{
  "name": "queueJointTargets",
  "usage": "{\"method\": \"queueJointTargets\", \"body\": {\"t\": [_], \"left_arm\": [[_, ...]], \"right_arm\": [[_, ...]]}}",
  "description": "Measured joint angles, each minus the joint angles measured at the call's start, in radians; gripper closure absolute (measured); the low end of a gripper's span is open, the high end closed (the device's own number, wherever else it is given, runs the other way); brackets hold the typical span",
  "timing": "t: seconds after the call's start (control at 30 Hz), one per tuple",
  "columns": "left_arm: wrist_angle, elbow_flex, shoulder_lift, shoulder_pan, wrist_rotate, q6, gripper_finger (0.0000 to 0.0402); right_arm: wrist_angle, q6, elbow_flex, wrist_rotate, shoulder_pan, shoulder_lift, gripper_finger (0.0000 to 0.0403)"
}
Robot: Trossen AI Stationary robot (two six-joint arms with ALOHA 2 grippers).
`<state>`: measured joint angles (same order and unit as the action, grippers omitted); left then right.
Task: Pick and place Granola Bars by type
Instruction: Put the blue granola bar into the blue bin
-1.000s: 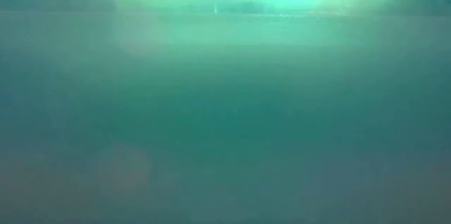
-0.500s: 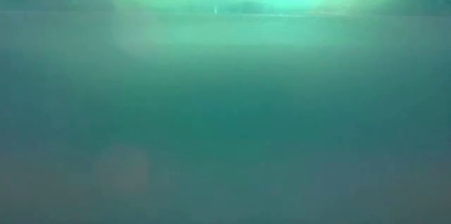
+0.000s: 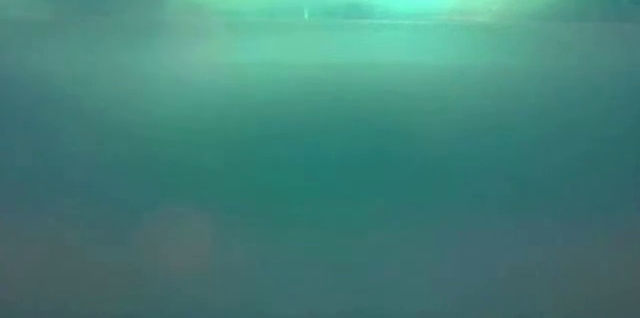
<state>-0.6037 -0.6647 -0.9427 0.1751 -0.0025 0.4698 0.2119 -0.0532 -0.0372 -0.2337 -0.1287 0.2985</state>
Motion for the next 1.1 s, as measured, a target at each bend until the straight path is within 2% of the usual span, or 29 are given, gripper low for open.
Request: {"method": "queueJointTargets", "body": {"t": [0.1,0.3,0.43,0.5,0.6,0.83,1.0,1.1], "left_arm": [[-0.002,-0.049,-0.139,0.095,0.029,0.103,0.0125],[0.023,-0.074,-0.381,0.246,0.346,0.453,0.013],[0.02,-0.074,-0.485,0.364,0.476,0.634,0.0136],[0.019,-0.074,-0.515,0.409,0.462,0.676,0.0139],[0.023,-0.074,-0.534,0.459,0.377,0.722,0.0144],[0.026,-0.065,-0.536,0.501,0.238,0.737,0.0143],[0.019,-0.044,-0.536,0.501,0.221,0.743,0.0157],[0.014,-0.043,-0.536,0.498,0.251,0.734,0.0181]], "right_arm": [[0.0,0.0,0.0,0.0,0.0,0.0,0.0389],[-0.004,0.0,0.0,0.0,0.0,0.002,0.0387],[-0.003,0.0,0.0,0.0,0.0,0.002,0.0389],[-0.003,0.0,0.0,0.0,0.0,0.002,0.0389],[-0.003,0.0,0.0,0.0,0.0,0.002,0.0387],[-0.002,0.0,0.0,0.0,0.0,0.002,0.0389],[-0.002,0.0,0.0,0.0,0.0,0.002,0.0387],[-0.002,0.0,0.0,0.0,0.0,0.002,0.0389]]}}
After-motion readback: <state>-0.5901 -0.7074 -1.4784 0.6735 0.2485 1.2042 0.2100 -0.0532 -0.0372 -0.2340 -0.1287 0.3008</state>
